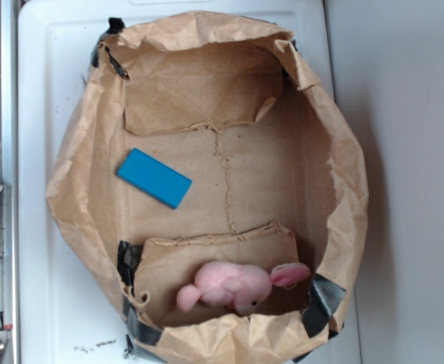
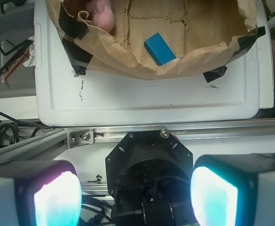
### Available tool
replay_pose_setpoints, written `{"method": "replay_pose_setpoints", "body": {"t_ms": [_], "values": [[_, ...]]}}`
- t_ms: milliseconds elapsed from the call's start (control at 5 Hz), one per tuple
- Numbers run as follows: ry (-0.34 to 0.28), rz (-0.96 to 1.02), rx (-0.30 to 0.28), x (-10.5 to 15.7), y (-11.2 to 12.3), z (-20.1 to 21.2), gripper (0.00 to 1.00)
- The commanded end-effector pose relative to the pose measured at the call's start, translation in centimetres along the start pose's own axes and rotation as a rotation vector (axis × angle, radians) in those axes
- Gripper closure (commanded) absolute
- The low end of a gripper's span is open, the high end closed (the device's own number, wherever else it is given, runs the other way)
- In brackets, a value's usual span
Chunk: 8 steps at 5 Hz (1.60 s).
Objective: Grab the pink bunny.
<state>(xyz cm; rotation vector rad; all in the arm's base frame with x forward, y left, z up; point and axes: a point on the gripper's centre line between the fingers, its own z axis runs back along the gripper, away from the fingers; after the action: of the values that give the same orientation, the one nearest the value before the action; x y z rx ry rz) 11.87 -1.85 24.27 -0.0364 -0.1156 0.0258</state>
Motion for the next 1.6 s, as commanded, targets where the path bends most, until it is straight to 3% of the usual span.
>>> {"method": "replay_pose_setpoints", "body": {"t_ms": [0, 400, 800, 1200, 1400], "values": [[0.0, 0.0, 0.0, 0.0, 0.0, 0.0, 0.0], [-0.063, 0.065, -0.004, 5.5, 1.5, 0.6, 0.0], [-0.107, 0.101, -0.008, 10.8, 2.6, -2.4, 0.0], [-0.087, 0.16, 0.008, 14.7, 3.9, -7.6, 0.0], [-0.065, 0.142, 0.019, 15.2, 4.0, -10.4, 0.0]]}}
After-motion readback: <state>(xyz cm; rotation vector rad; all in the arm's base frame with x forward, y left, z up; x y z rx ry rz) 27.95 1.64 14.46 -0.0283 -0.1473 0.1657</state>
